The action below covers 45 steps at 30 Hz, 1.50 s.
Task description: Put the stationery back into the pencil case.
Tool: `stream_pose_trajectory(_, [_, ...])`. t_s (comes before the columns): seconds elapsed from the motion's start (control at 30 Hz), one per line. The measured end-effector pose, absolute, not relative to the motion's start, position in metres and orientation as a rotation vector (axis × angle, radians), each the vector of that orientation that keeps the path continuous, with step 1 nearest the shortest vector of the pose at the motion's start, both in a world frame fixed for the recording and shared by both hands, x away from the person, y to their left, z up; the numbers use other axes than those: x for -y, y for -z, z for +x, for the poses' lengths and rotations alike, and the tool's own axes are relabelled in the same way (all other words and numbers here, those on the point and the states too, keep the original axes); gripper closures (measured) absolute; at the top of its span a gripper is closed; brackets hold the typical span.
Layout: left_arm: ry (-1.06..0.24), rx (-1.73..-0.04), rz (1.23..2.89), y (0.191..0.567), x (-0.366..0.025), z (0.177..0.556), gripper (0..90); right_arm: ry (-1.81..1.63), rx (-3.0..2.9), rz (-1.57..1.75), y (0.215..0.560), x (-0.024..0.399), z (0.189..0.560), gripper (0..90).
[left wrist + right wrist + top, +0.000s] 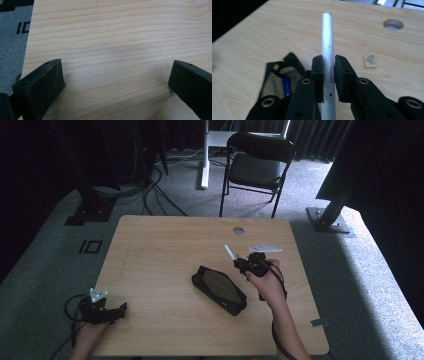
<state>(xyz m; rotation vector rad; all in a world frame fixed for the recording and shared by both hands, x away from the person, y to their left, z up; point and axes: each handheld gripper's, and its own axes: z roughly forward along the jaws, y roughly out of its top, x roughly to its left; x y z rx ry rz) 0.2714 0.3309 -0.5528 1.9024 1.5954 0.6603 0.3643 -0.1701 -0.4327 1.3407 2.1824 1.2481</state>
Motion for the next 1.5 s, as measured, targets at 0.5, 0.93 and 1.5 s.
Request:
stream_pose_trajectory(0.5, [-0.660,-1.595,1.902,0.553,-0.331,0.271,0.4,-1.294,-2.318,1.188,0.428,0.151,0.351,78.6])
stream_pose_trajectory(0.93, [-0.660,-1.595,1.902,0.553,-0.331,0.271,0.3,-1.266,-2.428,1.111,0.434,0.141,0.346,78.7])
stream_pose_trajectory(1.5, [-0.660,-1.595,1.902,0.553,-0.331,0.271,0.4,-1.198,-2.531,1.052,0.449,0.129,0.348,78.7])
